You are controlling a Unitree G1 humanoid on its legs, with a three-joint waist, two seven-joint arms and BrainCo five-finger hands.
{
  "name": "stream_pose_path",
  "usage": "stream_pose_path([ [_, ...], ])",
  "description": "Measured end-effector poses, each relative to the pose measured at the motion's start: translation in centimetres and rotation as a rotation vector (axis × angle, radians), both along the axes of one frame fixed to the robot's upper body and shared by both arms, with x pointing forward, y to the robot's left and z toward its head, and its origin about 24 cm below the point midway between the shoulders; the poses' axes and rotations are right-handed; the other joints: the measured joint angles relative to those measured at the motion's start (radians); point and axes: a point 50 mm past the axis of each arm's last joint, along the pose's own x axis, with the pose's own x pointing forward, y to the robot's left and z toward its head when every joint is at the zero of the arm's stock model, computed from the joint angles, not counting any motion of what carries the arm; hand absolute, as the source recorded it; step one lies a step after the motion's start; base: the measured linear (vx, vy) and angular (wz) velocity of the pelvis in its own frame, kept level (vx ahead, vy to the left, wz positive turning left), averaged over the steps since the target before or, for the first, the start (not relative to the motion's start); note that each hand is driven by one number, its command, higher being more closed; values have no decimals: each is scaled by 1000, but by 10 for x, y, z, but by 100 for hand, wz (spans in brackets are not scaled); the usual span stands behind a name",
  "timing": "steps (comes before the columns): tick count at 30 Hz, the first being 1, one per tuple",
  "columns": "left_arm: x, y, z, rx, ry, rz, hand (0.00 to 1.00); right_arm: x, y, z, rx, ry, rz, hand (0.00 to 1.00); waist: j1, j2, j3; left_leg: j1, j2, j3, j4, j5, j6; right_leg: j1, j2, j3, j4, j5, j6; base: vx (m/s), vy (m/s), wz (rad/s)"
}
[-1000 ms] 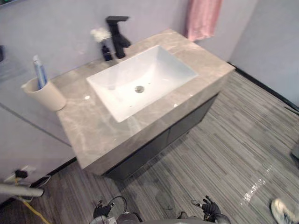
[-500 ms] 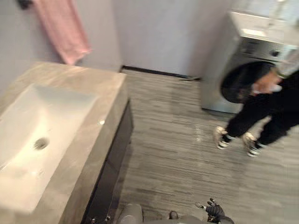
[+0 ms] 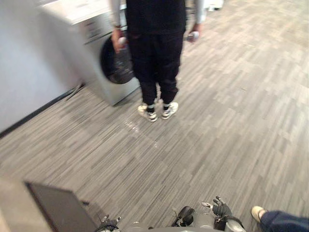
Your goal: Organize washtable
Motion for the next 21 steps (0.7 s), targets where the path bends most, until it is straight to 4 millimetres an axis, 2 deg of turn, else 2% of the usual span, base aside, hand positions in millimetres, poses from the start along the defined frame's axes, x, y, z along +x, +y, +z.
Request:
stream_pose_path([
  [3, 11, -2, 1, -3, -23, -20, 0, -2, -4, 0, 2, -1, -41, 0, -10, 8, 3, 15, 19, 47, 22, 10, -18, 5, 75, 60, -99, 16, 22, 82, -115, -110],
  [6, 14, -2, 2, 4, -27, -36, 0, -4, -3, -1, 9, 3, -64, 0, -27, 8, 4, 25, 101, 110, 185, 42, -65, 37, 145, 153, -175, 38, 16, 85, -27, -98],
  [7, 11, -1, 2, 6, -21, -30, 0, -5, -3, -2, 12, 9, -67, 0, -27, 9, 4, 32, 155, 109, 289, 80, -63, 66, 179, 205, -201, 42, 12, 135, -24, -143],
  [8, 7, 1, 1, 6, -8, -8, 0, -7, -2, -2, 14, 14, -68, 0, -24, 11, 6, 32, 221, 105, 425, 146, -25, 95, 211, 267, -219, 43, 11, 153, -24, -155],
  [9, 5, 2, 0, 7, -1, -1, 0, -7, -1, -3, 17, 15, -68, 0, -24, 11, 8, 22, 258, 99, 498, 196, 8, 111, 225, 300, -227, 43, 8, 180, 11, -152],
  [10, 0, 7, 0, 18, 9, 11, 0, -7, 0, -3, 19, 20, -62, 0, -19, 2, 13, 3, 307, 72, 597, 207, 55, 128, 242, 352, -232, 41, 1, 188, 66, -157],
  [11, -3, 10, 0, 22, 14, 31, 0, -7, 0, -3, 19, 21, -62, 0, -22, 2, 14, -84, 320, -64, 663, 132, 117, 142, 259, 421, -232, 33, -4, 184, 97, -149],
  [12, -3, 12, 0, 26, 13, 37, 0, -8, 0, -4, 20, 25, -62, 0, -20, -3, 17, -135, 295, -160, 657, 108, 94, 149, 258, 447, -232, 32, -3, 162, 146, -155],
  [13, -3, 14, 1, 33, 11, 37, 0, -11, 0, -5, 20, 37, -62, 0, -1, -12, 22, -214, 222, -355, 601, 71, 33, 161, 251, 508, -230, 35, 3, 156, 191, -140],
  [14, -6, 13, 1, 32, 18, 40, 0, -13, 0, -6, 22, 50, -63, 0, 13, -19, 28, -244, 171, -468, 536, 54, 0, 166, 247, 558, -221, 45, 20, 183, 258, -185],
  [15, -14, 11, -1, 28, 34, 48, 0, -14, 0, -6, 23, 53, -64, 0, 21, -22, 29, -269, 110, -608, 371, 42, -38, 170, 239, 624, -219, 45, 47, 125, 238, -146],
  [17, -15, 11, -1, 29, 36, 49, 0, -13, -1, -6, 22, 49, -65, 0, 19, -19, 31, -273, 90, -678, 210, 66, -77, 167, 235, 664, -209, 38, 67, 63, 224, -92],
  [18, -14, 10, -1, 28, 35, 49, 0, -13, -3, -6, 18, 49, -64, 0, 19, -13, 30, -273, 82, -729, 74, 119, -118, 157, 233, 700, -192, 28, 93, 111, 399, -87],
  [19, -13, 10, -1, 26, 33, 52, 0, -15, -2, -6, 17, 54, -67, 0, 26, -9, 29, -251, 64, -698, 50, 159, -116, 150, 214, 741, -184, 21, 124, 120, 395, -76],
  [21, -10, 18, 1, 56, 22, 51, 0, -17, 2, -8, 31, 61, -61, 0, 18, -53, 16, -236, 20, -643, 3, 159, -101, 145, 168, 780, -235, 46, 161, 102, 357, -60],
])
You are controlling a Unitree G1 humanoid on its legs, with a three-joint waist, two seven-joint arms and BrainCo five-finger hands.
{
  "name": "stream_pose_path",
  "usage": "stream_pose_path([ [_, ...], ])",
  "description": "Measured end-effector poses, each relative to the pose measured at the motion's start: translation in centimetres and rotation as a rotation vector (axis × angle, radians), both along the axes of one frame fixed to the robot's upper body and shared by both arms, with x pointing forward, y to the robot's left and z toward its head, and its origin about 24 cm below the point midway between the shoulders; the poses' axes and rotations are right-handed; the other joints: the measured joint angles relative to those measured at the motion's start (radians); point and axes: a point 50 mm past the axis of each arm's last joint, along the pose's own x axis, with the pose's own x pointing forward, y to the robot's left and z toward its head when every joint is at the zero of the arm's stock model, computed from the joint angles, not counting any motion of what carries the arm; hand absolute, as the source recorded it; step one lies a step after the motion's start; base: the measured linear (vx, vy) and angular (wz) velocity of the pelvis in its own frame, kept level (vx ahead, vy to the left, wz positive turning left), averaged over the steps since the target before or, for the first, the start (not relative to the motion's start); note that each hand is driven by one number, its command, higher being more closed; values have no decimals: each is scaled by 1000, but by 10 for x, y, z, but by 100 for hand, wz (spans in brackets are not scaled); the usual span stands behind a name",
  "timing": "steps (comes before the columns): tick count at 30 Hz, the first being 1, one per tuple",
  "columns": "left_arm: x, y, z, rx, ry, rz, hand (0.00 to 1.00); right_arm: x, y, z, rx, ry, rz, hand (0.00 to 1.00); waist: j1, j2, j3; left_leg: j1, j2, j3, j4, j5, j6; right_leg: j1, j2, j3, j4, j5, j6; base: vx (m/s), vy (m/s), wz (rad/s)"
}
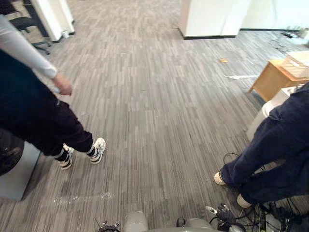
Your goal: Organize washtable
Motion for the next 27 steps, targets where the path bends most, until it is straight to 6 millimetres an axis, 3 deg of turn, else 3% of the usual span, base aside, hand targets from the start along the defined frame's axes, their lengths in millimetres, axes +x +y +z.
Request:
stream_pose_path([
  [2, -2, 2, 0, 12, 8, 2, 0, -3, 4, -2, 12, 16, 1, 0, 11, -9, -11, 2, -18, 80, -8, -17, 34, -11, -22, 67, -56, 37, 39, 68, 331, -84],
  [7, -6, 2, -2, 10, 26, 0, 0, -5, 6, -3, 33, 24, 10, 0, 10, -10, -33, 60, -74, 200, -77, -27, 65, -7, -78, 88, -134, 110, 65, 81, 243, -69],
  [14, -4, 1, -2, 15, 33, -55, 0, -7, 9, -4, 37, 33, 24, 0, -8, -12, -66, 76, -151, 142, -174, 18, 107, 6, -135, 6, -164, 112, 68, 16, 60, 16],
  [18, -6, 0, -2, 12, 41, -59, 0, -6, 12, -5, 41, 34, 39, 0, -8, -19, -74, 98, -175, 120, -261, 76, 103, 10, -147, -33, -180, 118, 72, -53, -21, 20],
  [27, -6, 1, -2, 14, 46, -77, 0, -7, 13, -5, 42, 39, 36, 0, -12, -27, -79, 187, -173, 86, -421, 176, 77, 46, -123, -73, -204, 128, 66, -67, -68, 8],
])
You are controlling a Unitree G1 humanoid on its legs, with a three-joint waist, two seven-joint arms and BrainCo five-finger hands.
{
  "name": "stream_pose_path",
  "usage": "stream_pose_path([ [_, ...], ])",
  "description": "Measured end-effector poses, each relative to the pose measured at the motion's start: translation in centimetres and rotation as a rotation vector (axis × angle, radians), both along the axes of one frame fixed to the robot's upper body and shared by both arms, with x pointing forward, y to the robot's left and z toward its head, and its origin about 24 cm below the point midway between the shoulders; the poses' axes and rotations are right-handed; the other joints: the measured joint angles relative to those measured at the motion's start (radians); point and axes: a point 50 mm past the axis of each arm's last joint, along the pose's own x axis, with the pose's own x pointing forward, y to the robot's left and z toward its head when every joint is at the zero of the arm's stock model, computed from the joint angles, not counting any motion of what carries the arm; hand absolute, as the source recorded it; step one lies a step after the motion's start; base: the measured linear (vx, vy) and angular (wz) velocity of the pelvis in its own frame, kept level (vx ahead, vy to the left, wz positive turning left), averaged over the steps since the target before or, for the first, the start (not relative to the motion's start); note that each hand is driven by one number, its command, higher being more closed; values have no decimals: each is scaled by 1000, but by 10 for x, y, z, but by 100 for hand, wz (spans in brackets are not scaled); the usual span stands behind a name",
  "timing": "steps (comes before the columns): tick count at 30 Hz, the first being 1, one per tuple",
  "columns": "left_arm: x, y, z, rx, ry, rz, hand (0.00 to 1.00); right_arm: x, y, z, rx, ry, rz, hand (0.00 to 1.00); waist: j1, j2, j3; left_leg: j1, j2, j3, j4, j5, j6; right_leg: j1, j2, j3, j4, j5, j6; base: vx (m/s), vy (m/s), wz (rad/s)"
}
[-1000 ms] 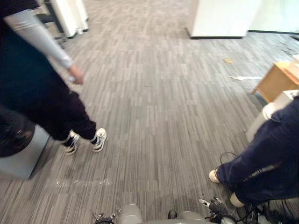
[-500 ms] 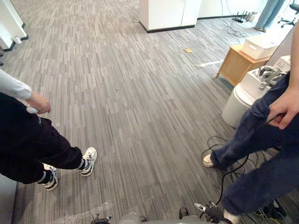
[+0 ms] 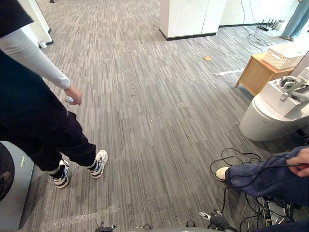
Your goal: Organize washtable
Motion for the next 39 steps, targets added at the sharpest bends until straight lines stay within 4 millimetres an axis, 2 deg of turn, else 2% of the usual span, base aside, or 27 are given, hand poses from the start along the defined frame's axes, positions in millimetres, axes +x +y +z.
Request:
stream_pose_path([
  [3, 0, 3, 0, 3, -5, 24, 0, 0, 1, 0, 3, -3, -6, 0, -5, -3, 5, -31, 17, -8, 83, -37, 1, 20, 1, -19, 6, -4, -4, -31, -29, 18],
  [5, -1, 3, 1, -3, -18, 74, 0, 0, -2, 1, 0, -10, -28, 0, -4, 19, 29, -116, 92, -50, 334, -165, -16, 48, 38, -53, 52, -51, -28, -38, -40, 39],
  [7, -8, 8, 2, 6, -25, 148, 0, 1, -2, 1, 1, -13, -28, 0, 0, 18, 42, -188, 152, -58, 529, -205, -41, 48, 59, -79, 110, -99, -34, -67, 12, 46],
  [9, -16, 9, 3, 9, -25, 190, 0, -3, -3, 0, -4, 1, -24, 0, 23, 4, 56, -284, 201, -54, 757, -156, -40, 52, 69, -93, 171, -146, -36, -92, 2, 29],
  [11, -21, 6, 2, 1, -15, 213, 0, -5, -7, 0, -16, 6, -21, 0, 40, 1, 61, -301, 185, -68, 760, -115, -82, 52, 57, -61, 130, -143, -42, -23, 20, -14],
  [12, -20, 5, 2, 1, -17, 214, 0, -4, -9, 1, -20, 5, -19, 0, 49, 1, 69, -317, 174, -68, 764, -91, -80, 50, 49, -46, 111, -140, -46, 29, 83, -22],
  [13, -14, 5, 3, -1, -33, 210, 0, 0, -9, 1, -21, -1, -14, 0, 53, -11, 87, -350, 153, -67, 751, -109, -67, 46, 24, -22, 88, -137, -51, 12, 139, -24],
  [15, -14, -4, 1, -26, -33, 218, 0, 3, -23, 5, -60, -8, -5, 0, 51, 36, 101, -339, 141, -83, 576, -163, -54, 12, 9, 6, 59, -139, -47, -34, 197, -35],
  [16, -19, -22, -2, -70, -25, 242, 0, 9, -42, 11, -108, -31, -2, 0, 59, 127, 91, -351, 191, -73, 455, -155, -3, -43, 61, 11, 163, -181, -19, 9, 202, -40],
  [17, -16, -18, -2, -63, -41, 244, 0, 17, -40, 13, -109, -52, 1, 0, 62, 107, 109, -358, 167, -57, 468, -171, -25, -111, 47, 8, 376, -240, -7, 74, 168, -4],
  [18, -17, -7, 0, -35, -45, 244, 0, 7, -33, 9, -87, -32, -15, 0, 51, 50, 109, -358, 110, -44, 489, -187, -16, -99, 16, 1, 507, -324, -22, 113, 94, 31],
  [19, -19, -4, 1, -25, -44, 244, 0, 3, -30, 7, -77, -18, -21, 0, 52, 23, 100, -372, 88, -38, 520, -206, -3, -75, 4, -7, 514, -382, -40, 102, 36, 35],
  [20, -22, -1, 1, -19, -36, 251, 0, -8, -28, 3, -67, 18, -31, 0, 58, 6, 99, -418, 78, -35, 615, -266, 22, -61, -22, -25, 503, -460, -8, 94, 117, 18],
  [22, -34, 1, 0, -16, -1, 251, 0, -24, -24, -2, -41, 70, -72, 0, 55, -11, 69, -391, 42, -13, 628, -306, 52, -26, -66, -31, 510, -489, 27, 168, 195, 1],
  [23, -40, 8, 2, 2, 14, 246, 0, -33, -16, -4, -17, 94, -82, 0, 55, -50, 59, -353, -9, 5, 606, -332, 66, -64, -101, 6, 679, -480, 16, 437, 202, -8],
  [24, -40, 11, 2, 7, 25, 241, 0, -38, -11, -6, 2, 103, -112, 0, 49, -66, 59, -318, -32, 12, 606, -352, 77, -127, -117, 37, 869, -408, -15, 398, 139, -6],
  [25, -37, 11, 2, 6, 23, 227, 0, -39, -10, -6, 7, 103, -123, 0, 47, -66, 59, -297, -38, 11, 601, -361, 84, -155, -120, 48, 943, -349, -15, 471, 209, 7],
  [26, -34, 15, 2, 14, 26, 180, 0, -42, -8, -7, 12, 108, -127, 0, 41, -53, 65, -233, -51, -6, 576, -377, 93, -203, -119, 58, 1065, -237, -31, 421, 161, 3],
  [28, -26, 15, 3, 16, 19, 142, 0, -44, -7, -7, 9, 115, -106, 0, 28, -54, 63, -126, -61, -25, 499, -378, 109, -249, -94, 21, 1170, -276, -64, 465, 155, 6],
  [31, -8, 13, 3, 11, -19, 114, 0, -39, -10, -5, -11, 88, -88, 0, -13, -26, 61, 8, -59, -60, 354, -357, 104, -373, -21, -93, 1041, -361, -75, 398, 114, 24],
  [33, 8, 4, 4, -9, -56, 99, 0, -43, -15, -3, -25, 90, -91, 0, -24, 3, 67, 80, -50, -79, 281, -356, 101, -445, 30, -132, 840, -350, -83, 507, 91, 42],
  [34, 16, -6, 3, -31, -73, 87, 0, -45, -20, -2, -40, 91, -94, 0, -35, 40, 73, 144, -34, -100, 223, -359, 91, -483, 72, -136, 618, -283, -92, 605, 62, 52],
  [35, 19, -10, 3, -38, -83, 84, 0, -49, -20, -2, -40, 100, -98, 0, -37, 48, 74, 169, -33, -103, 200, -358, 60, -491, 91, -136, 476, -210, -98, 614, 46, 50],
  [36, 20, -12, 3, -39, -88, 83, 0, -51, -19, -3, -37, 106, -100, 0, -35, 47, 75, 194, -34, -103, 190, -357, 51, -498, 96, -137, 392, -164, -107, 664, 9, 35],
  [37, 21, -11, 3, -36, -91, 94, 0, -57, -15, -3, -29, 120, -103, 0, -35, 43, 75, 239, -30, -107, 191, -368, 27, -509, 113, -135, 341, -80, -148, 705, -38, 45],
  [38, 17, -13, 2, -44, -86, 122, 0, -60, -16, -3, -31, 127, -102, 0, -47, 52, 69, 258, -1, -116, 238, -383, -2, -506, 129, -127, 384, 46, -208, 900, -80, 49],
  [39, 14, -11, 2, -40, -81, 139, 0, -60, -18, -3, -35, 122, -100, 0, -54, 55, 65, 257, 16, -117, 280, -382, -7, -502, 120, -132, 411, 79, -191, 769, -91, 43],
])
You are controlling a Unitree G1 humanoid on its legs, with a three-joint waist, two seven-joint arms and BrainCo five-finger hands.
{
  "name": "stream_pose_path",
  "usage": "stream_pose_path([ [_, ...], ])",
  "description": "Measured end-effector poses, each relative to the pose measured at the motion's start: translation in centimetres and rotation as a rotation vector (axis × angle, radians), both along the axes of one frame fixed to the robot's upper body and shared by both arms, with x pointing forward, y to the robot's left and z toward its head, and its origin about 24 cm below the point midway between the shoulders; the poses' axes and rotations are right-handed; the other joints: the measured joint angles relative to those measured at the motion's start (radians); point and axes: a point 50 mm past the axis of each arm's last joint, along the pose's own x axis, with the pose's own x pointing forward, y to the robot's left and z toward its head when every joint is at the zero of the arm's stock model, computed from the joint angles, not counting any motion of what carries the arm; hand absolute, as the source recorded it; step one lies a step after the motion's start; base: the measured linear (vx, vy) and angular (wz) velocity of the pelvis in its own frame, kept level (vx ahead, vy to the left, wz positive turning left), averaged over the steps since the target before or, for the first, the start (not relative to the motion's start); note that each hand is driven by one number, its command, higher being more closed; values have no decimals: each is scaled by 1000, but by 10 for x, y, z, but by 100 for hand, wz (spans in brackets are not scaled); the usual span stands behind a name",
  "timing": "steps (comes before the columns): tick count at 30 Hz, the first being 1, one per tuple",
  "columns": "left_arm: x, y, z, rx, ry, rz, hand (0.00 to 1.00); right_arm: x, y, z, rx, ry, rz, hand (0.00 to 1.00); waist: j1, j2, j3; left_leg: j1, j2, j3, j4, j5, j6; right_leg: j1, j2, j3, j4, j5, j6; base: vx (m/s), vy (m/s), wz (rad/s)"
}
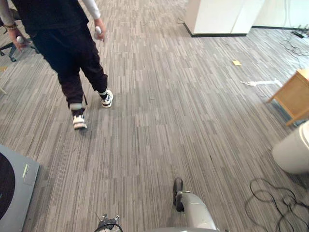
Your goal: Organize washtable
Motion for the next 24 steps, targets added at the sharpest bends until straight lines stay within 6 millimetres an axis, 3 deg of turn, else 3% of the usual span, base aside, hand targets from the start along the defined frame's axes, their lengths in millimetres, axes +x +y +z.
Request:
stream_pose_path([
  [1, 1, -3, 0, -13, -5, 20, 0, 2, -5, 1, -14, -7, 4, 0, 1, 19, 3, -21, 43, 12, 100, 22, -32, 15, 12, -22, 50, -49, 26, 905, -116, 41],
  [2, 5, -9, 0, -36, -32, 84, 0, 4, -9, 3, -28, -17, 4, 0, -3, 36, 14, -127, 90, 21, 368, 181, 47, 75, 18, -47, 67, -114, 25, 738, -97, 34],
  [3, 5, -8, 0, -38, -38, 107, 0, 5, -11, 4, -34, -23, 12, 0, -2, 40, 20, -191, 126, 31, 522, 388, 74, 138, 21, -52, 49, -148, 24, 749, -98, 23],
  [4, 2, -5, 1, -33, -40, 132, 0, 5, -11, 4, -37, -24, 17, 0, 5, 37, 23, -224, 161, 43, 614, 549, 85, 191, 25, -43, 23, -169, 22, 732, -64, -15],
  [5, 0, -1, 2, -20, -46, 138, 0, 3, -14, 5, -48, -20, 16, 0, 23, 46, 26, -290, 246, 83, 798, 531, 87, 278, 45, -23, -9, -195, 13, 715, -43, -33],
  [6, 1, 2, 4, -12, -58, 130, 0, 3, -15, 5, -58, -15, 10, 0, 45, 36, 31, -373, 302, 105, 923, 447, 87, 354, 46, -3, -29, -224, 10, 814, -5, -33],
  [7, 2, 2, 4, -10, -63, 126, 0, 4, -15, 5, -60, -15, 10, 0, 53, 24, 33, -416, 311, 106, 950, 409, 85, 391, 33, 1, -43, -242, 19, 636, 37, -14],
  [8, 1, 8, 6, 7, -70, 126, 0, 9, -12, 4, -59, -21, 10, 0, 54, -1, 35, -507, 312, 99, 953, 342, 71, 460, 1, 2, -78, -278, 50, 700, 75, 9],
  [10, 0, 12, 7, 22, -59, 91, 0, 19, -9, 4, -53, -37, 19, 0, 54, -14, 39, -622, 310, 109, 850, 285, 39, 534, -42, -1, -107, -318, 90, 505, 119, 15],
  [13, -2, 10, 6, 26, -43, 29, 0, 35, -7, 5, -72, -59, 81, 0, 64, -18, 41, -706, 244, 182, 429, 273, 10, 634, -129, -6, -123, -405, 154, 523, 265, 14],
  [14, -6, 6, 5, 19, -32, 11, 0, 34, -10, 6, -79, -53, 91, 0, 79, -12, 36, -689, 187, 141, 185, 308, -44, 657, -154, 8, -122, -441, 180, 475, 297, -18],
  [15, -10, 4, 4, 16, -19, 4, 0, 35, -12, 6, -84, -54, 94, 0, 88, -12, 35, -682, 167, 112, 130, 401, -51, 668, -158, 29, -122, -459, 199, 606, 364, -33],
  [16, -13, 11, 4, 32, -1, -7, 0, 42, -2, 4, -57, -60, 103, 0, 103, -48, 19, -685, 118, 118, 150, 357, -19, 675, -183, 100, -130, -470, 165, 633, 321, 1],
  [18, -8, 18, 6, 55, -17, -32, 0, 47, 3, 4, -40, -81, 116, 0, 89, -79, 1, -735, 78, 87, 230, 276, -2, 633, -174, 165, -57, -435, 150, 673, 314, 35],
  [19, -13, 22, 6, 62, -1, -28, 0, 42, 5, 2, -22, -66, 101, 0, 78, -109, -16, -731, 44, 90, 287, 207, 20, 617, -205, 211, 38, -416, 184, 573, 297, 25],
  [20, -16, 24, 5, 65, 13, -26, 0, 41, 5, 2, -17, -62, 87, 0, 79, -119, -21, -713, 34, 106, 296, 181, 28, 602, -215, 237, 104, -400, 210, 694, 360, 0],
  [21, -23, 26, 4, 61, 44, -27, 0, 38, 7, 1, -3, -56, 65, 0, 81, -124, -22, -651, 19, 140, 292, 145, 47, 546, -229, 289, 275, -317, 244, 472, 217, -28],
  [22, -25, 26, 3, 57, 56, -26, 0, 38, 8, 0, 3, -56, 61, 0, 78, -124, -22, -613, 14, 152, 283, 133, 55, 517, -228, 308, 364, -261, 269, 539, 230, -51],
  [23, -26, 24, 2, 49, 64, -34, 0, 36, 10, -1, 25, -54, 59, 0, 73, -111, -17, -533, 13, 174, 255, 121, 65, 457, -220, 304, 537, -196, 323, 474, 179, -46],
  [24, -25, 22, 2, 42, 59, -43, 0, 33, 6, 0, 31, -55, 40, 0, 61, -88, -10, -453, 9, 178, 209, 122, 66, 399, -224, 236, 657, -220, 282, 544, 186, -49],
])
